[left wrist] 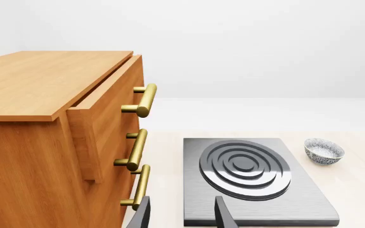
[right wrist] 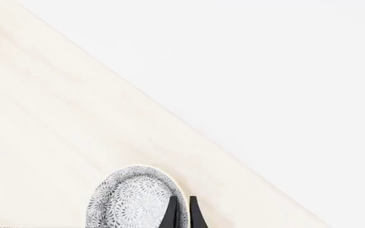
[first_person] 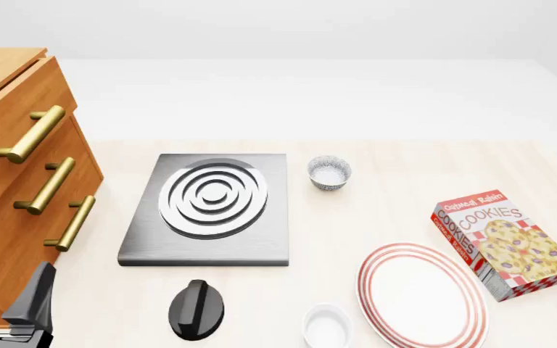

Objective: Pick the akita bowl next to the cookies box and place it on the plate.

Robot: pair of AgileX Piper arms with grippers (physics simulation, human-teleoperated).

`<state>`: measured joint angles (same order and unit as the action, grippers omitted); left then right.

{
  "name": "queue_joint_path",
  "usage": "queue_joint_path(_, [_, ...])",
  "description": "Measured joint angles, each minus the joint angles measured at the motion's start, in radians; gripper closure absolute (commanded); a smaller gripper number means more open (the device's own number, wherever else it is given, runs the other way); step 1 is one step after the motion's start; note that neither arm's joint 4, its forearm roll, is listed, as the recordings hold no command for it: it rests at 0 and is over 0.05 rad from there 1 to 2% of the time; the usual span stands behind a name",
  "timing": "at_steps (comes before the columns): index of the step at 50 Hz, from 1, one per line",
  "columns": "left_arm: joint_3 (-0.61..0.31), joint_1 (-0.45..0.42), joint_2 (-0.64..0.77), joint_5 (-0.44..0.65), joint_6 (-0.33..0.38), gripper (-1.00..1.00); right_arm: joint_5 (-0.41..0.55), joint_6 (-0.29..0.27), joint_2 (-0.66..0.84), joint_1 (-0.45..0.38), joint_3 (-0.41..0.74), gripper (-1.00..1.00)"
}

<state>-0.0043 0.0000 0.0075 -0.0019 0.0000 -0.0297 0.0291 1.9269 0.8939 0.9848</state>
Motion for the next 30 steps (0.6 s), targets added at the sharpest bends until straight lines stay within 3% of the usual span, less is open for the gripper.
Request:
queue_joint_path(18, [0.0, 0.0, 0.0, 0.0, 0.0, -1.0, -0.015, 0.0, -0.037, -0.018, -0.027, 1.0])
queue_joint_path(30, [0.0, 0.0, 0.0, 0.0, 0.0, -1.0, 0.044, 0.024, -0.181, -0.072, -0.04, 1.0])
